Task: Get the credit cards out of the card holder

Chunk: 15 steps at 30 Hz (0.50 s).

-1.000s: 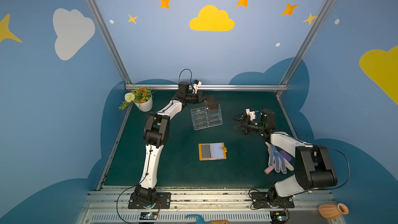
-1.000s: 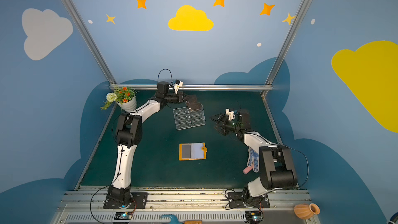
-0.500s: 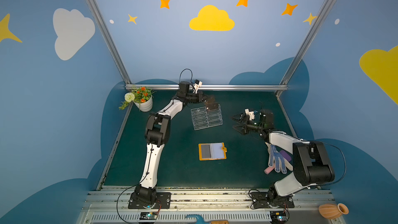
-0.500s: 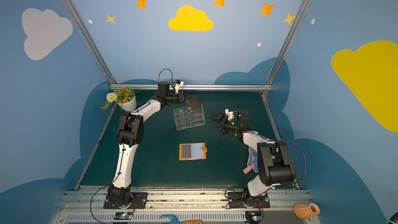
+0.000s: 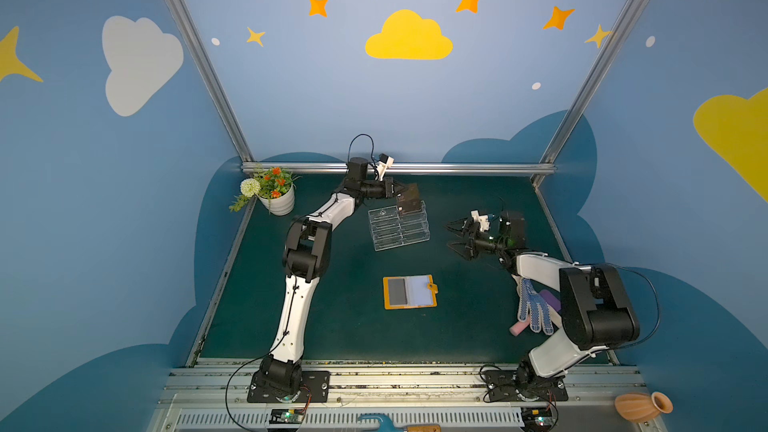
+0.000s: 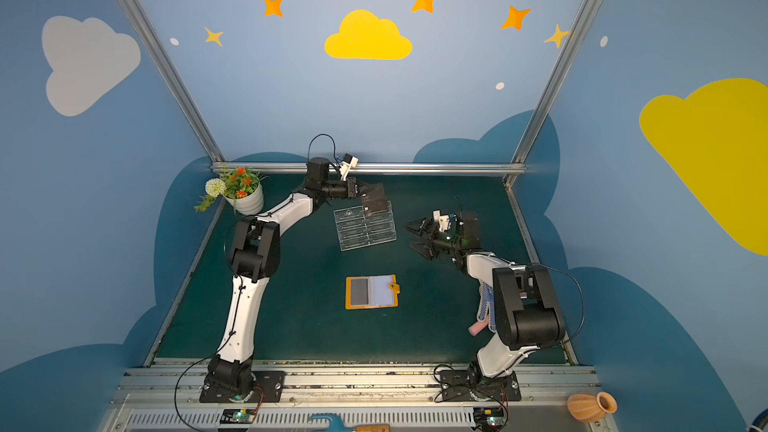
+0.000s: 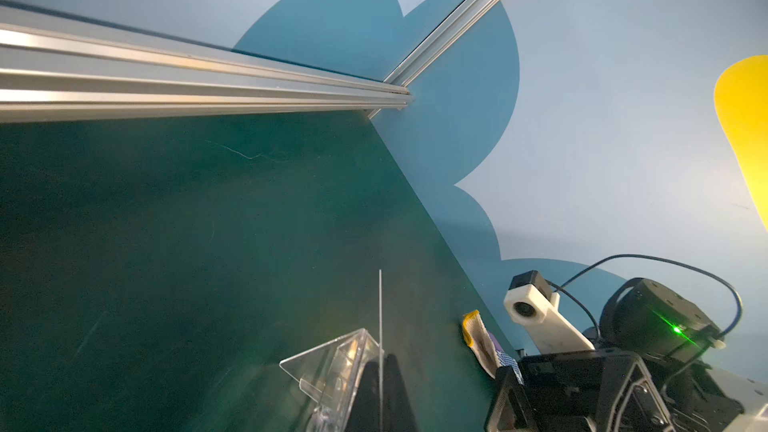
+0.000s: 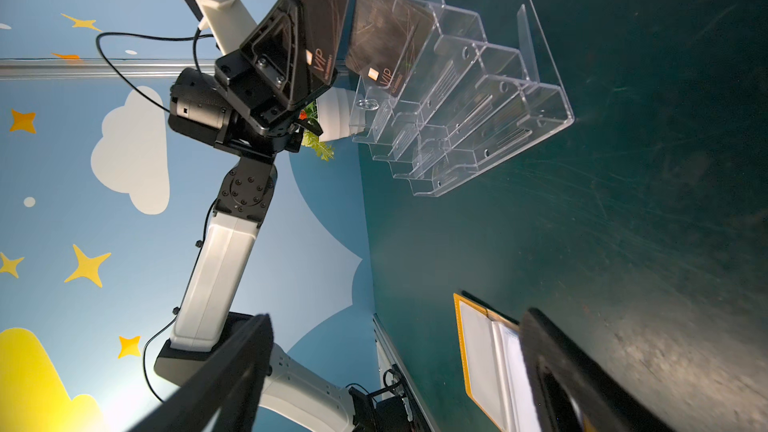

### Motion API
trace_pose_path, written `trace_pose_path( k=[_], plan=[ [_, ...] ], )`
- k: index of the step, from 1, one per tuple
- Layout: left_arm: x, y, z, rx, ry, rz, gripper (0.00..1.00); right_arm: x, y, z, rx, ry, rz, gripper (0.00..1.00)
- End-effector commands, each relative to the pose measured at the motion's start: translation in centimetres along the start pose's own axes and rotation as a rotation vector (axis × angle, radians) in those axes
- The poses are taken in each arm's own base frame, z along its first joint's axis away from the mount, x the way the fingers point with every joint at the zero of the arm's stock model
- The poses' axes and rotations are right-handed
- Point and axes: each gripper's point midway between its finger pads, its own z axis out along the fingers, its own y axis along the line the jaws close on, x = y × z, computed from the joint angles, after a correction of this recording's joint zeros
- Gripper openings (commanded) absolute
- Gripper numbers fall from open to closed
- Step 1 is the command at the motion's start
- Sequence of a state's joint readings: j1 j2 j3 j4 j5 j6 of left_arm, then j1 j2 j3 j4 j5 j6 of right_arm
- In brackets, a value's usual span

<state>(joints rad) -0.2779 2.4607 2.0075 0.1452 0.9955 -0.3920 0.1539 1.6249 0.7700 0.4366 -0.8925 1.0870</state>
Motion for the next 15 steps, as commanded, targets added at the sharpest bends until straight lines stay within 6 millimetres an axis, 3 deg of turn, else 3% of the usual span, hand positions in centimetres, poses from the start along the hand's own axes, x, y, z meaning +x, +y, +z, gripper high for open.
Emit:
trace_pose_path(
  k=[1, 15],
  plan=[
    [0.68, 0.39, 0.56, 0.022, 0.022, 0.021, 0.04, -0.24, 0.49, 0.03, -0.021, 0.005, -0.018, 0.90],
    [1.00, 1.25, 0.94, 0.017, 0.034, 0.041, 0.04, -0.20, 0.28, 0.16, -0.022, 0.004, -0.005, 0.90]
  ],
)
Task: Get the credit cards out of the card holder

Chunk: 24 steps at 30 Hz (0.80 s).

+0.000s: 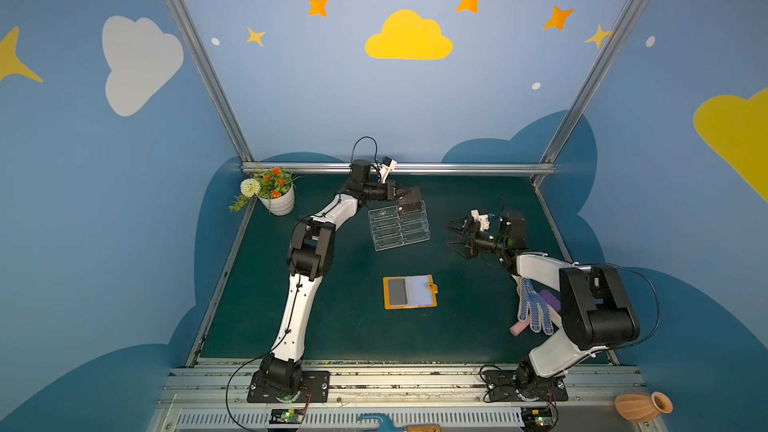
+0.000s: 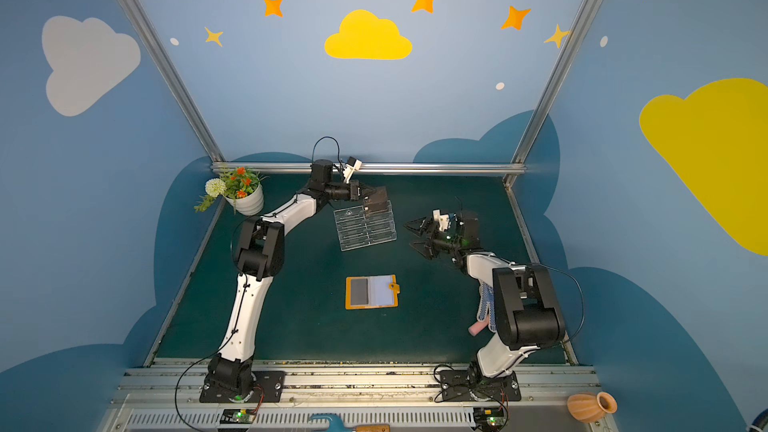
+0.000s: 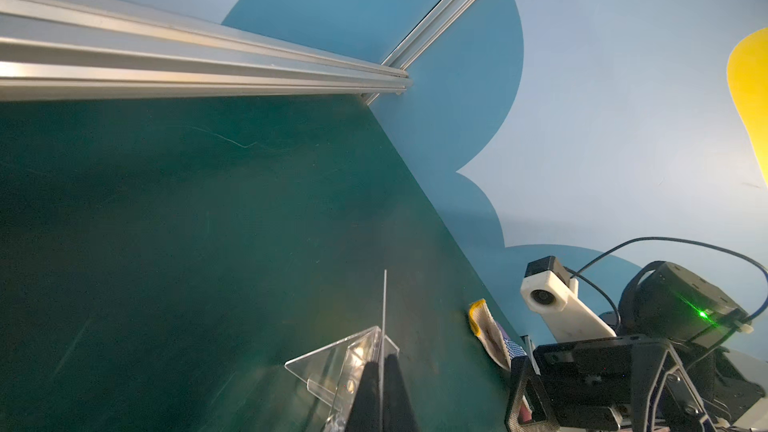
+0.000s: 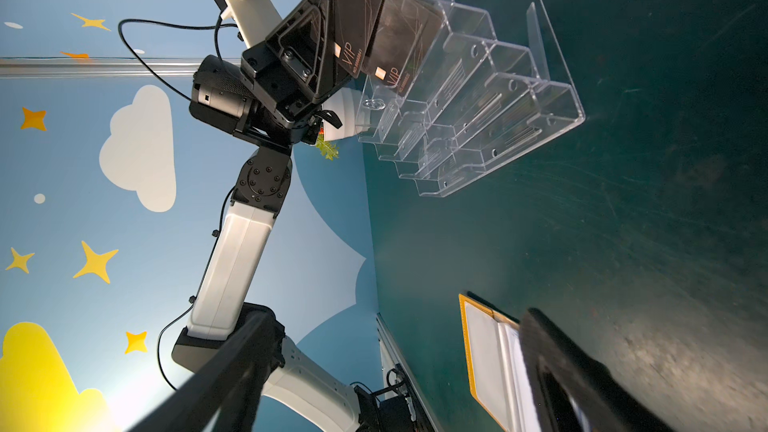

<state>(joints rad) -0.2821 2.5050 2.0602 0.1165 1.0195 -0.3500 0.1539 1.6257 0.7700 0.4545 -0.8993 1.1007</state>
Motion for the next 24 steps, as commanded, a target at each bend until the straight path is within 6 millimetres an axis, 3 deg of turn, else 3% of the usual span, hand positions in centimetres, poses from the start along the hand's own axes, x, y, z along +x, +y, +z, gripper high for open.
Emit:
trace_pose_path(
  k=[1, 24],
  plan=[
    [0.4, 0.7, 0.2, 0.000, 0.010, 0.018, 0.04, -0.2, 0.0, 0.2, -0.011, 0.001, -0.007, 0.90],
    [1.9, 1.2, 0.3, 0.024, 0.022, 0.061, 0.05, -0.1, -0.1, 0.2, -0.017, 0.002, 0.009, 0.90]
  ],
)
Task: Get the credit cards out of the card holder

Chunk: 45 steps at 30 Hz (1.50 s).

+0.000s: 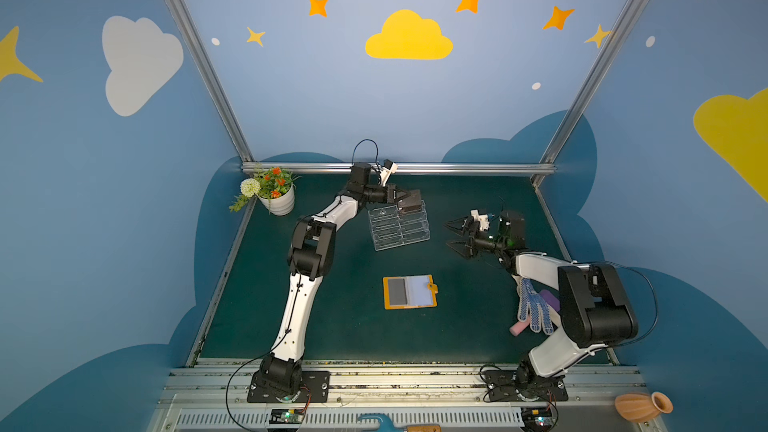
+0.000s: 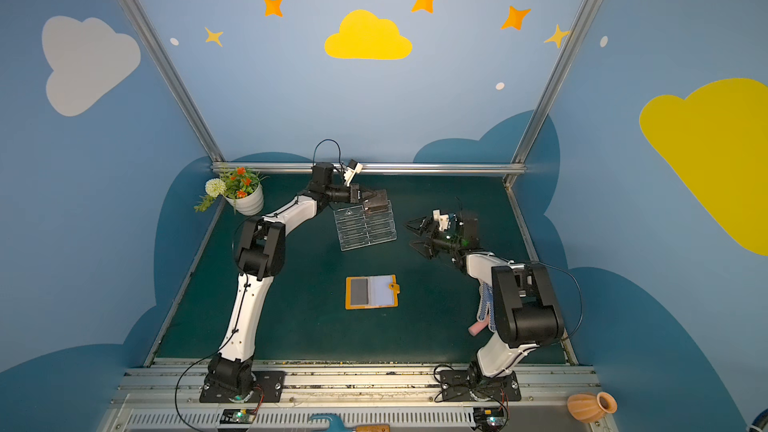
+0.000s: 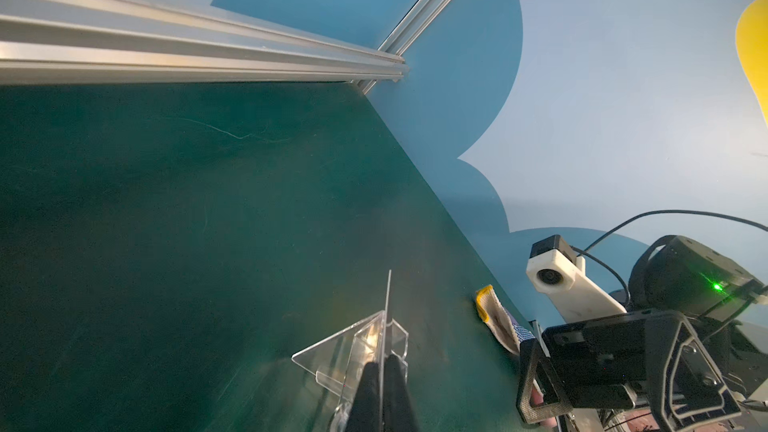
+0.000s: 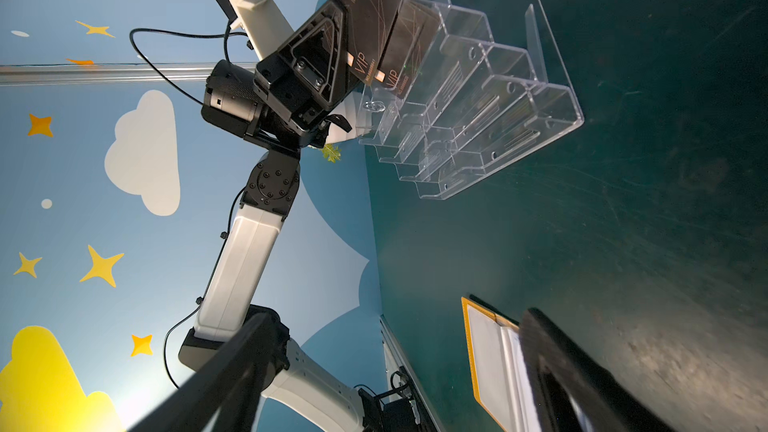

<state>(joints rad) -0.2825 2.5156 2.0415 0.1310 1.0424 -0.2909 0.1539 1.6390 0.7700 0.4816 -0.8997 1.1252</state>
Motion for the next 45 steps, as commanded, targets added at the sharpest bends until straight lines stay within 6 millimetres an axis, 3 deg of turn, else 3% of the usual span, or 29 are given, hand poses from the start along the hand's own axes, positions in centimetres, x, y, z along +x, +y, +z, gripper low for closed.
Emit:
trace_pose_path(
  k=[1, 15, 22, 32, 35, 39, 42, 45],
  plan=[
    [1.0, 0.6, 0.1, 0.008, 0.004, 0.015, 0.05, 0.1, -0.1, 0.0, -0.008, 0.003, -0.003, 0.90],
    [1.7, -0.7, -0.5, 0.022, -0.006, 0.053, 0.11, 0.1, 0.3, -0.2, -0.012, -0.003, -0.007, 0.90],
    [1.9, -1.2, -0.6, 0.011, -0.005, 0.064, 0.29, 0.1, 0.7, -0.2, -0.023, 0.000, -0.013, 0.90],
    [-1.2, -4.3, -2.1, -0.016, -0.056, 0.114, 0.64, 0.3, 1.0, -0.4, -0.029, 0.000, -0.026, 0.90],
    [-2.8, -4.8, -3.3, -0.042, -0.101, 0.104, 0.76, 0.4, 1.2, -0.5, -0.031, -0.001, -0.036, 0.90],
    [-5.5, -5.0, -6.3, -0.102, -0.206, 0.065, 0.94, 0.9, 0.7, -0.8, 0.012, -0.001, -0.042, 0.90],
    [-7.3, -6.0, -10.2, -0.190, -0.324, 0.044, 0.97, 1.8, -0.4, -1.1, 0.116, 0.021, -0.046, 0.90],
    [-7.4, -7.5, -14.2, -0.283, -0.409, -0.025, 0.99, 3.2, -1.2, -1.4, 0.237, 0.043, -0.078, 0.90]
  ],
)
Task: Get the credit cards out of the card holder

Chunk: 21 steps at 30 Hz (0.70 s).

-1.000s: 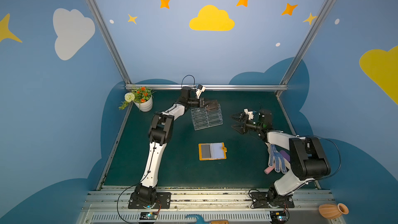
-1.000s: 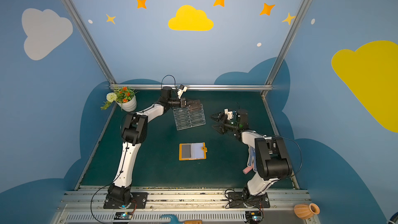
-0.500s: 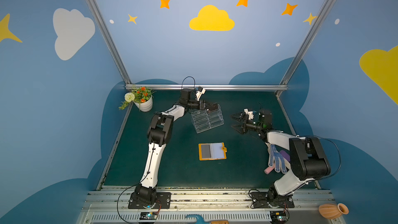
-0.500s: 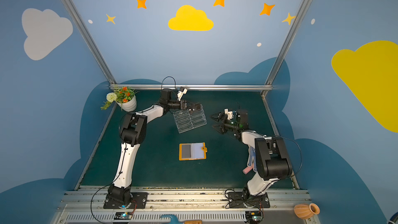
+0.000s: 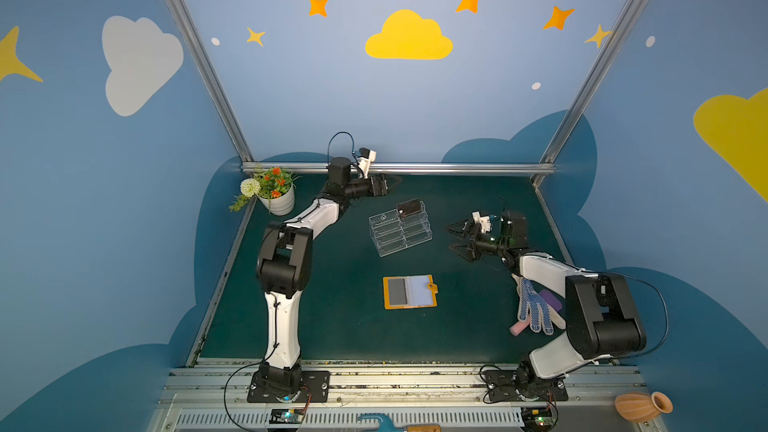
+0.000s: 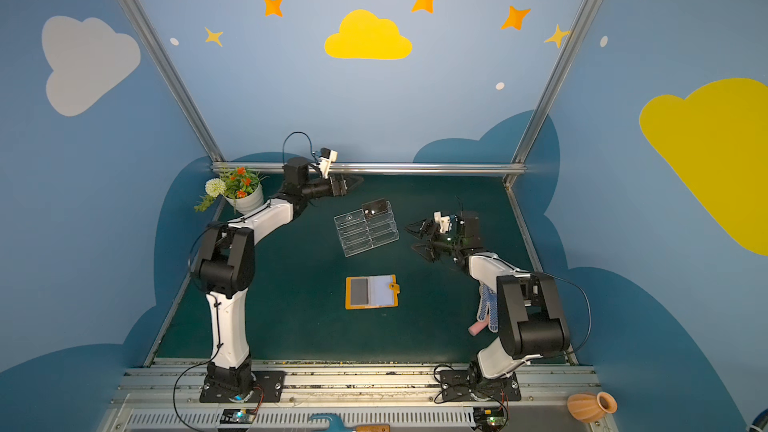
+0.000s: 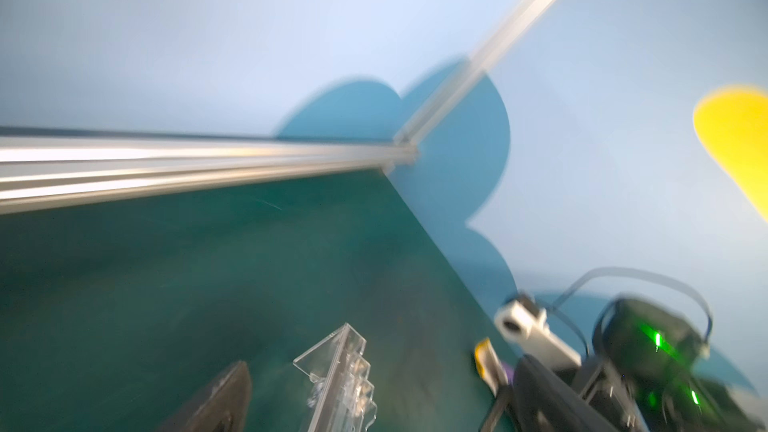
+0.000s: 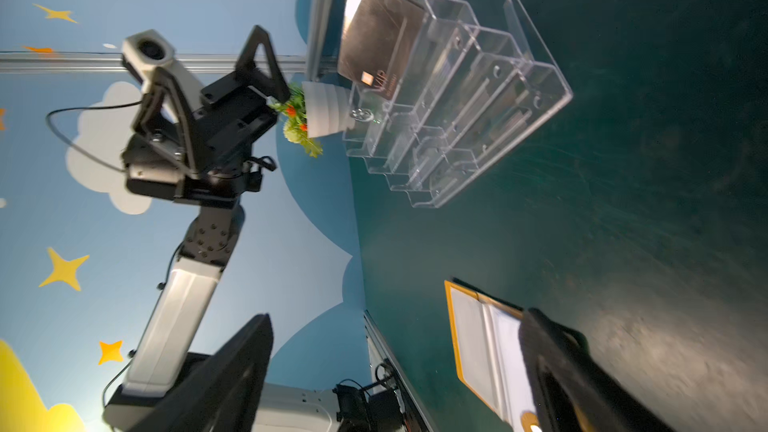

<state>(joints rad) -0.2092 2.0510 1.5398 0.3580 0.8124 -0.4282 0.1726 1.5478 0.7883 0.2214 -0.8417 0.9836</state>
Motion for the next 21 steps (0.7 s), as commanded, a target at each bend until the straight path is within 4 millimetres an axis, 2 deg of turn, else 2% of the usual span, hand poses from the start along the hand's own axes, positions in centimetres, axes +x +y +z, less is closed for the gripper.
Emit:
trace_pose_path(
  k=[1, 4, 7, 9, 11, 13, 16, 17, 18, 21],
  plan=[
    [-3.4, -1.6, -4.7, -0.102, -0.149, -0.050, 0.99, 2.2, -0.9, -0.4, 0.164, 0.043, -0.065, 0.90],
    [-0.6, -2.5, -8.4, -0.188, -0.122, -0.181, 1.00, 4.8, -0.7, 0.4, 0.254, 0.098, -0.127, 0.89],
    [5.0, -3.7, -11.1, -0.244, -0.030, -0.322, 0.99, 7.9, -0.7, 1.8, 0.314, 0.160, -0.186, 0.83],
    [9.4, -4.4, -13.0, -0.306, 0.034, -0.404, 0.98, 9.3, -1.0, 2.5, 0.355, 0.186, -0.216, 0.69],
    [13.8, -5.2, -14.6, -0.333, 0.089, -0.487, 0.97, 10.7, -1.6, 3.2, 0.401, 0.209, -0.252, 0.49],
    [17.4, -5.6, -15.7, -0.347, 0.116, -0.582, 0.96, 11.8, -2.2, 4.0, 0.436, 0.242, -0.283, 0.31],
    [21.5, -6.0, -16.2, -0.337, 0.114, -0.701, 0.92, 12.6, -3.8, 5.2, 0.499, 0.283, -0.302, 0.08],
    [22.8, -6.0, -16.2, -0.342, 0.124, -0.729, 0.90, 12.6, -4.4, 5.5, 0.514, 0.291, -0.299, 0.03],
    [23.7, -6.1, -16.0, -0.352, 0.133, -0.750, 0.89, 12.6, -4.9, 5.8, 0.530, 0.292, -0.301, 0.00],
    [26.1, -6.1, -15.3, -0.358, 0.193, -0.802, 0.81, 12.5, -6.0, 6.9, 0.544, 0.315, -0.307, 0.00]
  ],
)
